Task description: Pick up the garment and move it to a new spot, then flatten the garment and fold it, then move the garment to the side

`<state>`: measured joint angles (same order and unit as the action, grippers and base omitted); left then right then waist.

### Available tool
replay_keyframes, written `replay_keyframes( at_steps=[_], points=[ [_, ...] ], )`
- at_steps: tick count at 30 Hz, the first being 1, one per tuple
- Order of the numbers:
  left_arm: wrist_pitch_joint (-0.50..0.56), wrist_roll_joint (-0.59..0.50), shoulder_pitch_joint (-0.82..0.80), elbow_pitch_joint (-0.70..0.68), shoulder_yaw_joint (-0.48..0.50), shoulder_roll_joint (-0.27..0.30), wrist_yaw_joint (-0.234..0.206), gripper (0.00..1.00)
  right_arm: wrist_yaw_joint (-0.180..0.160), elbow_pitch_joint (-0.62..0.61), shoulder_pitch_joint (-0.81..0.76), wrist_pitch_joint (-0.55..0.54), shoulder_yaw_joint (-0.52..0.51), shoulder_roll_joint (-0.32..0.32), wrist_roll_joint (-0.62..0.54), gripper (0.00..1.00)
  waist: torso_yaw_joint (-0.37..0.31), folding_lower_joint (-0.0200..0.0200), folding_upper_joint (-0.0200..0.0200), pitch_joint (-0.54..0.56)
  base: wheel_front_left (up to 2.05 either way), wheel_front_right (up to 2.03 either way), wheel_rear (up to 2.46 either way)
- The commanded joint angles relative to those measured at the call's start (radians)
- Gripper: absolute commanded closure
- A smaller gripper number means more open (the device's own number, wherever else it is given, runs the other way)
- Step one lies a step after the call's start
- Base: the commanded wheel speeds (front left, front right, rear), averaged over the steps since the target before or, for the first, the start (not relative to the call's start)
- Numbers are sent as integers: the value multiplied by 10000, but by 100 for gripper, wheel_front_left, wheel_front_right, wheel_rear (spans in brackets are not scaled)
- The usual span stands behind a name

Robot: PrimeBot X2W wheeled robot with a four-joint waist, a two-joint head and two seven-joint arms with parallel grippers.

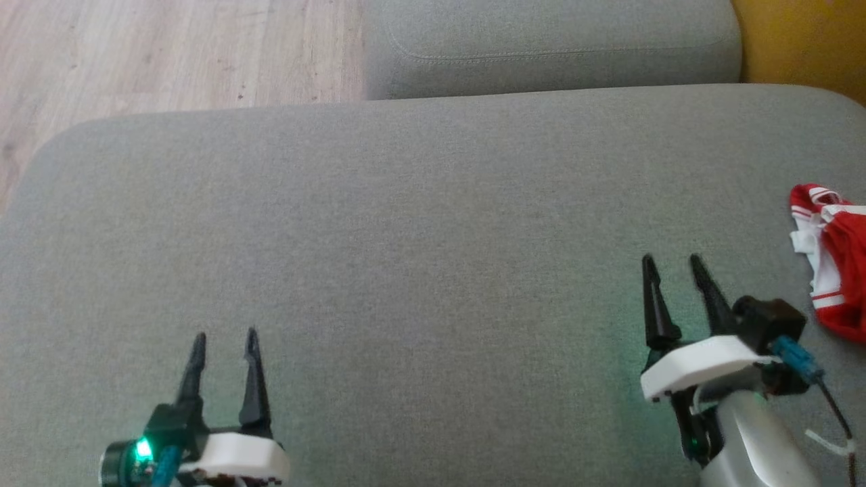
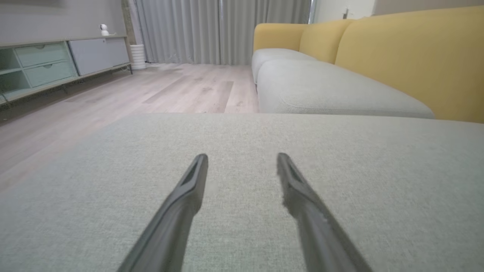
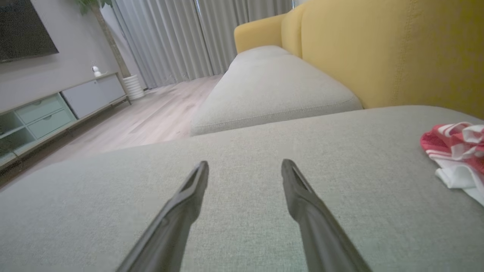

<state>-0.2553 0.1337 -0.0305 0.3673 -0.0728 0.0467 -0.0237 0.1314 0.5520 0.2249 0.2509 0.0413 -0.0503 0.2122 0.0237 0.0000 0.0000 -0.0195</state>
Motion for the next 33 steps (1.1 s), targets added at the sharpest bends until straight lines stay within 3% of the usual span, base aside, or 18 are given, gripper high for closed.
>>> replay_keyframes(
  at_steps=[1, 6, 33],
  points=[
    [5, 29, -5, 94, 45, 4, 34, 100, 0, 111, -40, -9, 5, 8, 58, 100, -7, 0, 0, 4, 0, 0, 0],
    [61, 148, 152, 567, 74, -13, 47, 100, 0, 553, -430, -92, -24, 42, 174, 100, -12, 0, 0, 7, 0, 0, 0],
    [836, 3341, -31, 161, 443, -2, 373, 100, -2, -256, -608, -855, -343, 33, 3185, 100, -61, 0, 0, 41, 0, 0, 0]
  ],
)
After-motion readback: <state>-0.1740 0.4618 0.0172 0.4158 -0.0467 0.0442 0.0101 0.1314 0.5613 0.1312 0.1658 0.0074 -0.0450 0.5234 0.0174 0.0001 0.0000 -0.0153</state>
